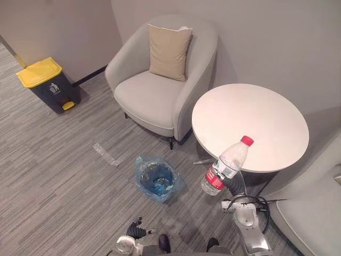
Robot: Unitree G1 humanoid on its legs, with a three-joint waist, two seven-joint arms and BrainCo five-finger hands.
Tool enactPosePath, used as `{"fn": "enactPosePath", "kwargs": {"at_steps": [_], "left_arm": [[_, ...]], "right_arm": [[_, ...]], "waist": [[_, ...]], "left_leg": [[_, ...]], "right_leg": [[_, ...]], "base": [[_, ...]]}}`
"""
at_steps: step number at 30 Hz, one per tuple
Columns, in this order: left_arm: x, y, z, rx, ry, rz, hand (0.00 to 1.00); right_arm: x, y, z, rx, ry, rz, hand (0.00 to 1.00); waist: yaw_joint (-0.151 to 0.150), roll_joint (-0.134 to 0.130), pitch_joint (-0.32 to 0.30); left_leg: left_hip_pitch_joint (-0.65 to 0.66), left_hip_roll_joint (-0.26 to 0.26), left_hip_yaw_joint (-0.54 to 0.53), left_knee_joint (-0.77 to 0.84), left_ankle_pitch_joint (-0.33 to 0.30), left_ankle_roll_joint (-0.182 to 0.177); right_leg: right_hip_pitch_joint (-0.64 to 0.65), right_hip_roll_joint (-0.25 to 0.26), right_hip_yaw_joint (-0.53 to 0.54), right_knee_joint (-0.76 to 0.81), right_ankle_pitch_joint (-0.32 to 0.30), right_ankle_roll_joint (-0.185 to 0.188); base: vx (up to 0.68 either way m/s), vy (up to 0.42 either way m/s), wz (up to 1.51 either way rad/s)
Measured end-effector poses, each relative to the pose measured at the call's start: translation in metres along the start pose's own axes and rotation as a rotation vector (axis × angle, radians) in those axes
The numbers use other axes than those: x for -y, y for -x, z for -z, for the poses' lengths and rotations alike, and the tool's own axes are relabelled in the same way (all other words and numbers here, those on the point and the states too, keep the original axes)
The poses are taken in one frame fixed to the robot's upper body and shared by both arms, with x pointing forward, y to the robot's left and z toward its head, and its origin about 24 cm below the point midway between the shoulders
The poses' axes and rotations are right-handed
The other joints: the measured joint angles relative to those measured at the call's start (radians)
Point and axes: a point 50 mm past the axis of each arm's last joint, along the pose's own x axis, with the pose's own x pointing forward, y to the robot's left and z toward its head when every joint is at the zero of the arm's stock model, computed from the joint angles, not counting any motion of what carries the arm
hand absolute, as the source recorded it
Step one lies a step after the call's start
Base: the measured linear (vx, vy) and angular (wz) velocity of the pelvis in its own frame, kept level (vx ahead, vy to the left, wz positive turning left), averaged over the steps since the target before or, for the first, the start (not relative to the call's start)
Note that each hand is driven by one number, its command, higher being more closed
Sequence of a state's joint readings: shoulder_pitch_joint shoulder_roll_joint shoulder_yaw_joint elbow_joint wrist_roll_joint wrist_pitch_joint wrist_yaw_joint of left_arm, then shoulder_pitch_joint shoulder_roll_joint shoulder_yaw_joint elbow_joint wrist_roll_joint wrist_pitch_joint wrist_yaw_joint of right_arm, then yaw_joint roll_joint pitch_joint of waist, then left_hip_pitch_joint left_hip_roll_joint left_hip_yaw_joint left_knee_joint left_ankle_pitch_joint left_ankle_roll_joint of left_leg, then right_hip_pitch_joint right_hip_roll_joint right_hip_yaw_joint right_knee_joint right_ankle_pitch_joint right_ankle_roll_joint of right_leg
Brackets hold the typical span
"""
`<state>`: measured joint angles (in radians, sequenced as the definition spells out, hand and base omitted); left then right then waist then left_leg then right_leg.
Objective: Gather rubbish on tea table into small bin, then transfer packed bag to large trash can.
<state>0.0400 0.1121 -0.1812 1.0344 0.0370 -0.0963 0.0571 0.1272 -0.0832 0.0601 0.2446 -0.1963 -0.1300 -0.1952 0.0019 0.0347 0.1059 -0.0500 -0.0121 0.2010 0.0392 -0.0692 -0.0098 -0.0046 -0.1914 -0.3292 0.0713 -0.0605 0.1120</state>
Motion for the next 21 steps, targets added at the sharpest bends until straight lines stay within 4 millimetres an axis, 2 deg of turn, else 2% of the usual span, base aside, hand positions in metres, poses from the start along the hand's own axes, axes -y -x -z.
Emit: {"fn": "enactPosePath", "kwargs": {"at_steps": [3,5,6,7,8,9,11,12,13,15,17,19,21], "left_arm": [[-0.003,-0.001,-0.002,0.008,0.004,-0.011,0.00],[-0.004,-0.002,-0.005,0.013,0.000,-0.015,0.00],[-0.006,-0.002,-0.005,0.014,-0.002,-0.020,0.00],[-0.006,-0.002,-0.006,0.018,-0.001,-0.022,0.00],[-0.007,-0.002,-0.005,0.013,-0.002,-0.025,0.00],[-0.010,-0.002,-0.005,0.011,-0.005,-0.033,0.00],[-0.012,-0.002,-0.003,-0.003,-0.010,-0.043,0.00],[-0.014,-0.002,-0.002,-0.006,-0.013,-0.046,0.00],[-0.009,-0.003,-0.003,-0.005,-0.005,-0.037,0.00],[-0.002,-0.003,-0.003,-0.006,0.038,-0.032,0.00],[-0.002,-0.002,-0.001,-0.013,0.045,-0.033,0.00],[-0.005,-0.003,-0.002,-0.007,0.072,-0.047,0.00],[-0.008,-0.003,-0.009,0.019,0.080,-0.058,0.00]], "right_arm": [[-0.003,-0.002,-0.001,0.002,0.002,-0.011,1.00],[-0.004,-0.003,-0.002,0.005,0.010,-0.023,1.00],[-0.004,-0.003,-0.002,0.006,0.012,-0.025,1.00],[-0.004,-0.003,-0.002,0.008,0.016,-0.025,1.00],[-0.005,-0.003,-0.002,0.006,0.016,-0.029,1.00],[-0.009,-0.004,-0.003,0.012,0.020,-0.051,1.00],[-0.011,-0.004,0.001,-0.003,0.027,-0.067,1.00],[-0.011,-0.002,0.003,-0.012,0.028,-0.067,1.00],[-0.006,-0.003,0.006,-0.018,0.048,-0.063,1.00],[0.000,-0.003,0.007,-0.019,0.070,-0.067,1.00],[0.003,0.000,0.011,-0.034,0.077,-0.065,1.00],[0.002,0.003,0.014,-0.044,0.071,-0.067,1.00],[0.002,0.003,0.010,-0.028,0.068,-0.068,1.00]], "waist": [[0.000,-0.020,0.013],[-0.001,-0.025,0.016],[-0.003,-0.026,0.016],[-0.004,-0.024,0.019],[-0.012,-0.015,0.022],[-0.016,-0.019,0.025],[-0.018,-0.020,0.027],[-0.022,-0.034,0.026],[-0.029,-0.034,0.034],[-0.022,0.006,0.030],[-0.025,0.014,0.031],[-0.021,0.000,0.041],[-0.013,-0.013,0.055]], "left_leg": [[-0.032,-0.014,-0.026,0.066,-0.042,0.002],[-0.049,-0.015,-0.057,0.099,-0.062,0.004],[-0.040,-0.016,-0.084,0.102,-0.063,0.006],[-0.034,-0.003,-0.112,0.101,-0.064,0.007],[-0.033,0.007,-0.132,0.101,-0.064,0.007],[-0.022,0.025,-0.163,0.095,-0.064,0.007],[0.003,0.032,-0.201,0.079,-0.061,0.001],[0.013,0.011,-0.225,0.081,-0.065,-0.008],[0.022,0.006,-0.251,0.087,-0.073,-0.024],[0.011,0.027,-0.263,0.080,-0.075,-0.033],[-0.001,0.039,-0.266,0.092,-0.081,-0.048],[-0.050,0.051,-0.226,0.232,-0.113,-0.093],[-0.115,0.067,-0.148,0.388,-0.121,-0.104]], "right_leg": [[-0.044,-0.038,-0.014,0.130,-0.078,0.014],[-0.073,-0.050,0.020,0.225,-0.094,0.011],[-0.104,-0.044,0.068,0.306,-0.091,0.001],[-0.147,-0.035,0.111,0.382,-0.104,-0.041],[-0.161,-0.006,0.149,0.394,-0.132,-0.049],[-0.179,0.061,0.203,0.367,-0.163,-0.051],[-0.195,0.123,0.238,0.299,-0.153,-0.058],[-0.184,0.130,0.256,0.217,-0.101,-0.068],[-0.168,0.126,0.239,0.216,-0.069,-0.099],[-0.155,0.140,0.212,0.179,-0.065,-0.104],[-0.134,0.147,0.181,0.160,-0.064,-0.105],[-0.089,0.151,0.157,0.132,-0.068,-0.112],[-0.057,0.150,0.145,0.113,-0.065,-0.115]], "base": [[0.05,0.007,0.24],[0.12,0.006,0.52],[0.17,0.037,0.64],[0.16,0.016,0.68],[0.13,-0.119,0.72],[0.11,-0.152,0.68],[0.13,-0.167,0.72],[0.13,-0.156,0.91],[0.14,-0.141,0.72],[0.16,-0.109,0.38],[0.11,-0.079,0.38],[0.08,-0.047,0.44],[0.04,-0.025,0.19]]}}
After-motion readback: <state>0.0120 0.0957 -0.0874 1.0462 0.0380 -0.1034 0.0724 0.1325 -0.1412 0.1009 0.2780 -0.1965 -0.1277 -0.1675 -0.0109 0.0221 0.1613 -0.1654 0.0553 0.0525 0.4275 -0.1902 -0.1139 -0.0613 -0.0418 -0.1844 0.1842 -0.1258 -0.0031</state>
